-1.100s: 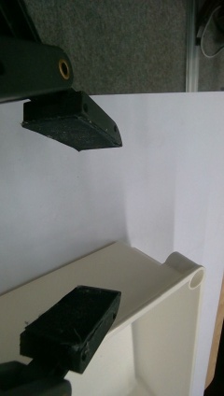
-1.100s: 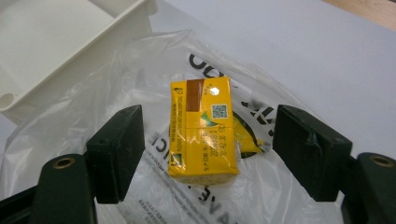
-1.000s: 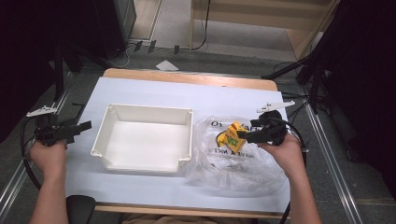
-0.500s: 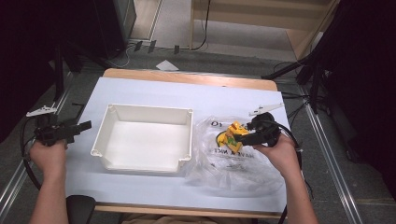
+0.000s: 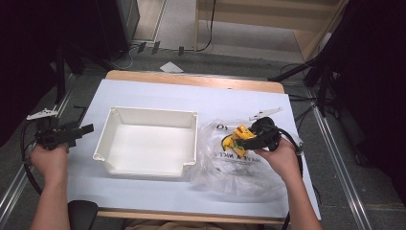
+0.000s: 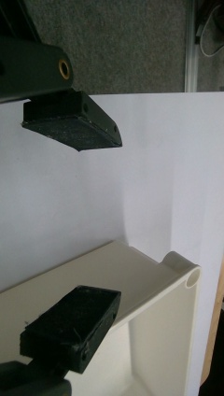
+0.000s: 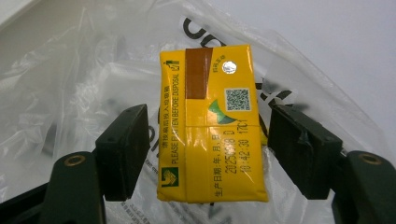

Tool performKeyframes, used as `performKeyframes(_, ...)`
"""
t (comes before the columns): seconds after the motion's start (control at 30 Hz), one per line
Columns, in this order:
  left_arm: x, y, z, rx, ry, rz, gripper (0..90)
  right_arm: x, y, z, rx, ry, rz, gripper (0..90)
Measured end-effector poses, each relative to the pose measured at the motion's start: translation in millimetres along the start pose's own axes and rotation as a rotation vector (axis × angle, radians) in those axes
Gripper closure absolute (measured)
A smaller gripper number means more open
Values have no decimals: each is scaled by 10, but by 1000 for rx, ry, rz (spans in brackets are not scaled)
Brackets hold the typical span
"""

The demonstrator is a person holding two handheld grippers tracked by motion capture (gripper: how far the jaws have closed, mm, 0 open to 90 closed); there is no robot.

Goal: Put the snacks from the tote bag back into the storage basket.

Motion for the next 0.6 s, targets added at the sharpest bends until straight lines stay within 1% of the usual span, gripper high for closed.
performKeyframes(0.07, 1, -2, 1, -1, -1, 1, 232, 19, -56, -18, 3, -5, 14, 322)
performKeyframes(0.13, 0, -1, 0, -1, 0, 0, 232, 22, -69, -19, 4, -9, 14, 323)
performKeyframes(0.23, -1, 0, -1, -1, 0, 0, 231, 34, -112, -20, -4, -19, -2, 333)
performKeyframes(0.27, 0, -1, -3, 0, 1, 1, 232, 48, -123, -13, -14, -18, -29, 335)
performKeyframes(0.3, 0, -1, -3, 0, 1, 1, 232, 48, -123, -13, -14, -18, -29, 335)
performKeyframes(0.33, 0, 1, -4, -1, 1, 0, 231, 62, -125, -11, 1, -10, -54, 341)
performKeyframes(0.4, -1, -2, -4, -1, 2, -1, 231, 67, -128, -11, 8, -6, -61, 343)
performKeyframes(0.43, 0, -5, -3, 0, 2, -1, 231, 78, -135, -7, 10, -3, -88, 360)
performKeyframes(0.47, -1, -6, -2, 0, 1, -1, 231, 81, -139, -7, 8, -10, -98, 364)
performKeyframes(0.5, -1, -6, -2, 0, 1, -1, 231, 81, -139, -7, 8, -10, -98, 364)
performKeyframes(0.53, -2, -5, -1, 0, 2, -2, 231, 85, -145, -16, 3, -10, -110, 367)
performKeyframes(0.6, -7, -3, 2, 3, 6, -7, 232, 102, -158, -33, -16, -41, -148, 381)
Point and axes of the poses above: each handheld gripper's, and its own axes: y roughly backward along the jaws, x roughly out of its underside, z roughly to its left, the point moved 5 cm from there along -y, roughly forward along the jaws, and after that the axes turned 5 degrees about -y, right-handed, at the moved point
